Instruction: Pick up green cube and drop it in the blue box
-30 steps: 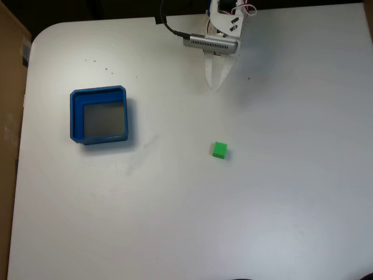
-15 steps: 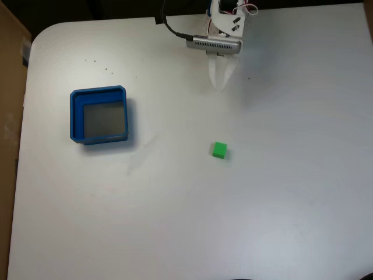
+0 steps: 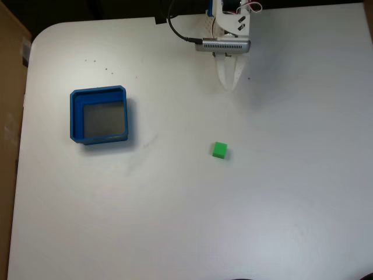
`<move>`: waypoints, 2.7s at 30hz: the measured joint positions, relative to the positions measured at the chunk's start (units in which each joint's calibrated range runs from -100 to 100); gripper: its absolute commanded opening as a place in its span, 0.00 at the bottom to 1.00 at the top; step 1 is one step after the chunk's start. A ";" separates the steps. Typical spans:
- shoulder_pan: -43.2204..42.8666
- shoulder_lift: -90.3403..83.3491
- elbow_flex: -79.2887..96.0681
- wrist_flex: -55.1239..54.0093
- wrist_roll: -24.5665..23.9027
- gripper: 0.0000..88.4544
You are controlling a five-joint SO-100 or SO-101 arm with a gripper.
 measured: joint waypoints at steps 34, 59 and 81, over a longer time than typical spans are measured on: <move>0.00 74.74 -62.04 4.29 -0.24 0.01; 1.78 112.78 -106.62 25.75 -0.24 0.20; 1.71 116.10 -106.71 25.51 -8.25 0.31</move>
